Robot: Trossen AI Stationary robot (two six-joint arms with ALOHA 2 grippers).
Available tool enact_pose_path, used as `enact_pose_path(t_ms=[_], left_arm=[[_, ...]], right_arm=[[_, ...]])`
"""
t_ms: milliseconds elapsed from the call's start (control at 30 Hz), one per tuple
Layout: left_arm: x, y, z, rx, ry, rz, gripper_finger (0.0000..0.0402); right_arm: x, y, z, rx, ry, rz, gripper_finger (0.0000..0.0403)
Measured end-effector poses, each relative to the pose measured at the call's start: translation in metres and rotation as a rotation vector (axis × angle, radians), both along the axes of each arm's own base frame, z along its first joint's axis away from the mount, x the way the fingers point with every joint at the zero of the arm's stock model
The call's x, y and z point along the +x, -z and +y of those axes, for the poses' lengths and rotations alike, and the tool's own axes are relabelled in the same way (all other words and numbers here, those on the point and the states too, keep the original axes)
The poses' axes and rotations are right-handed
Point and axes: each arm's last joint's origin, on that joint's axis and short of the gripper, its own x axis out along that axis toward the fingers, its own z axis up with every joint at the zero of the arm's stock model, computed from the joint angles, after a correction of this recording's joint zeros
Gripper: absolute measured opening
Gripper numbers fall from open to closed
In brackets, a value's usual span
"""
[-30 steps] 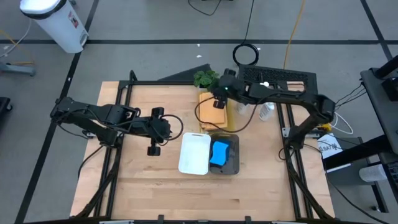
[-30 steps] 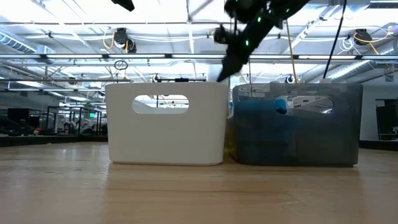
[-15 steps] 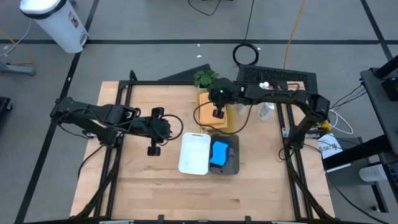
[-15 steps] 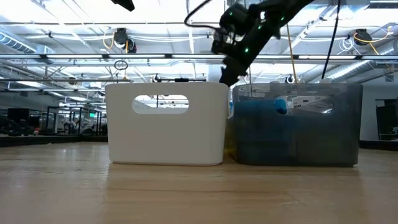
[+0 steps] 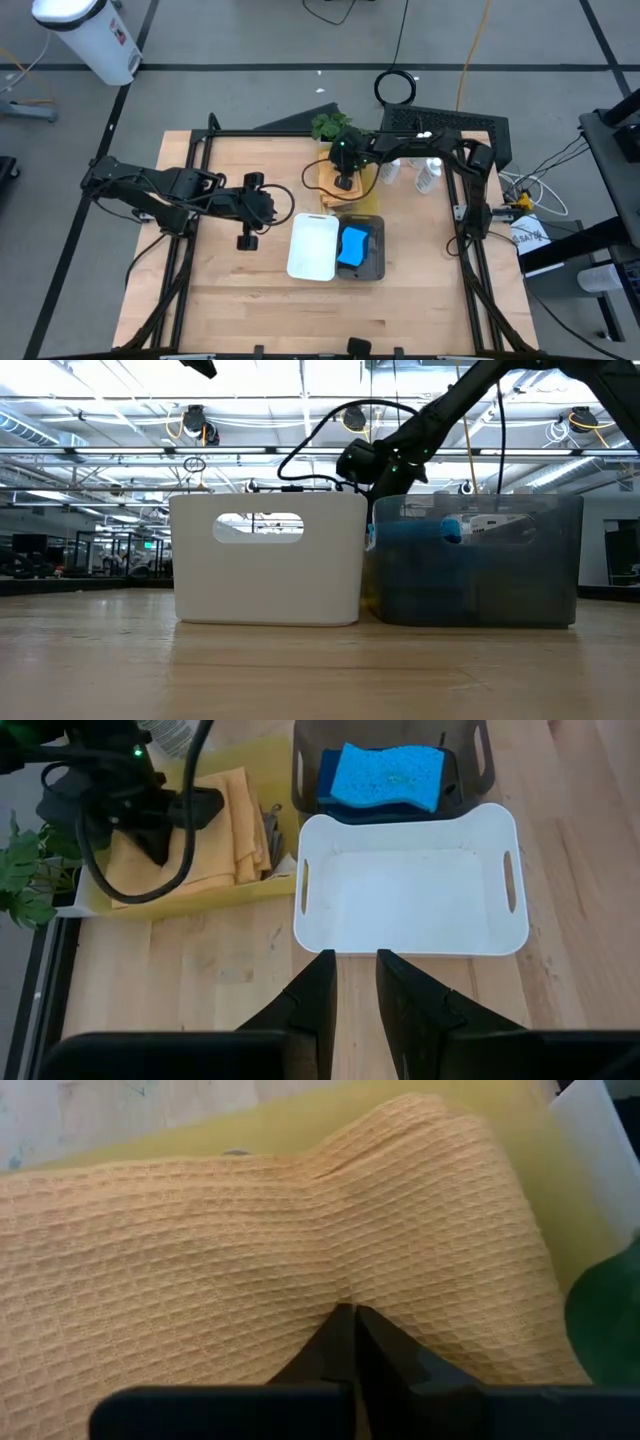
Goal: Pick & Place Kitchen Items
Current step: Put the light orange microfiber into the yellow bin
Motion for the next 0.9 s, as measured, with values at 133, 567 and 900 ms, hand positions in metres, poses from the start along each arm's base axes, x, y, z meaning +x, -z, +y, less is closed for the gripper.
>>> enact_pose_path(t_ms=[133,567,900], left_arm=[[0.000,0.000,0.000,0.000,0.000,0.000,0.0079],[0.000,0.000,0.000,0.000,0.000,0.000,0.0079],[0.000,0.000,0.000,-0.004,-0.004,0.000,0.0079]], right_arm=[[-0.001,0.000,-0.001,-0.003,0.005,0.004,0.0001],[-0.023,-0.099,0.029,-0.133,-0.014,-0.186,0.0001],[-0.027,-0.119,0.054,-0.103,-0.042,-0.219,0.0001]])
